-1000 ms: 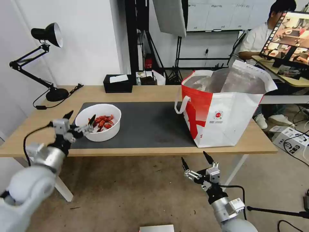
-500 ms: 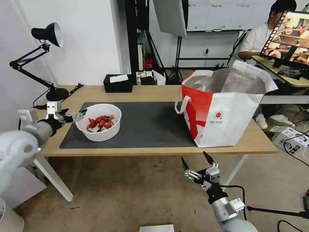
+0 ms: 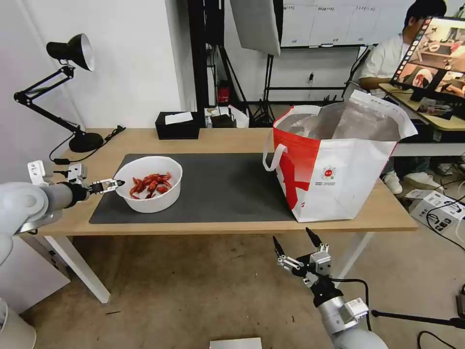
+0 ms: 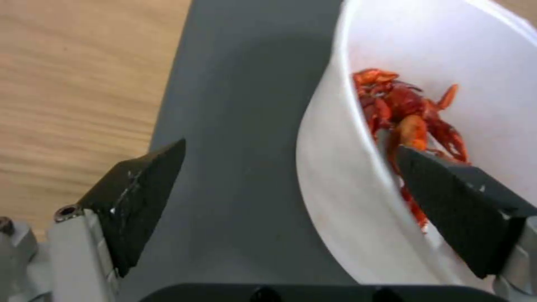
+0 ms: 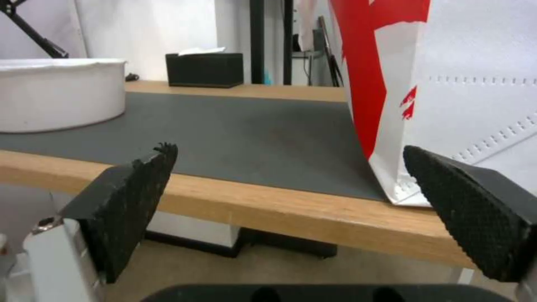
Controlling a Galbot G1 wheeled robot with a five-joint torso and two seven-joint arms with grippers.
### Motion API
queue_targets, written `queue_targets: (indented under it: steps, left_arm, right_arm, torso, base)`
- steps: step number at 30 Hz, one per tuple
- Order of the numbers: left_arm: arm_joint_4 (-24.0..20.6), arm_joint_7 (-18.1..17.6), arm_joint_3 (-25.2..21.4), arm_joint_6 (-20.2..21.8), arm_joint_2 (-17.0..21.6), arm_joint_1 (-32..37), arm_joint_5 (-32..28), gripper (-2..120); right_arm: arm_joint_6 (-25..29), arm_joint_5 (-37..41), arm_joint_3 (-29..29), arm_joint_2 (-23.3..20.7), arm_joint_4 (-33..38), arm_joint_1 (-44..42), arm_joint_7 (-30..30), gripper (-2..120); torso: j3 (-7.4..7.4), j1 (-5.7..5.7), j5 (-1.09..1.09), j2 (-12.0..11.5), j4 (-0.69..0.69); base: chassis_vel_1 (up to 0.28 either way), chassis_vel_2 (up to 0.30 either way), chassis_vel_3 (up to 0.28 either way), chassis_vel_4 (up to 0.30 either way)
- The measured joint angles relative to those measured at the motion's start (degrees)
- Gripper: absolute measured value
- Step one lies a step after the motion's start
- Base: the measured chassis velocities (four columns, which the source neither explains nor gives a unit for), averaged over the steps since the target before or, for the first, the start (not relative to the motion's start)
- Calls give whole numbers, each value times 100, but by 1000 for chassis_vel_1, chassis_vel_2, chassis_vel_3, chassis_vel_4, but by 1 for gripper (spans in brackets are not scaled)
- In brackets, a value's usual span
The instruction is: Pick up the trash from the table and place it into the takeout bag.
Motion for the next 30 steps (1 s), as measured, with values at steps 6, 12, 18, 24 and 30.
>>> queue_targets:
  steps: [6, 12, 18, 24, 30]
  left_arm:
    - [144, -20, 107, -1, -124, -137, -77, 100]
    - [314, -64, 393, -6, -255, -419, -83, 100]
    - [420, -208, 554, -6, -390, -628, -135, 99]
    - [456, -235, 609, -6, -396, -688, -145, 85]
    - [449, -237, 623, -11, -376, -687, -164, 58]
  right_arm:
    - [0, 0, 0, 0, 0, 0, 0, 100]
    - [0, 0, 0, 0, -1, 0, 0, 100]
    - [0, 0, 0, 0, 0, 0, 0, 100]
    - [0, 0, 0, 0, 0, 0, 0, 100]
    - [0, 0, 0, 0, 0, 0, 0, 100]
  torso:
    - [0, 0, 0, 0, 0]
    - [0, 0, 1, 0, 0]
    - [0, 0, 1, 0, 0]
    - [0, -1, 1, 0, 0]
    - [0, -1, 1, 0, 0]
  base:
    - [0, 0, 0, 0]
    - [0, 0, 0, 0]
    - [0, 0, 0, 0]
    - [0, 0, 0, 0]
    - [0, 0, 0, 0]
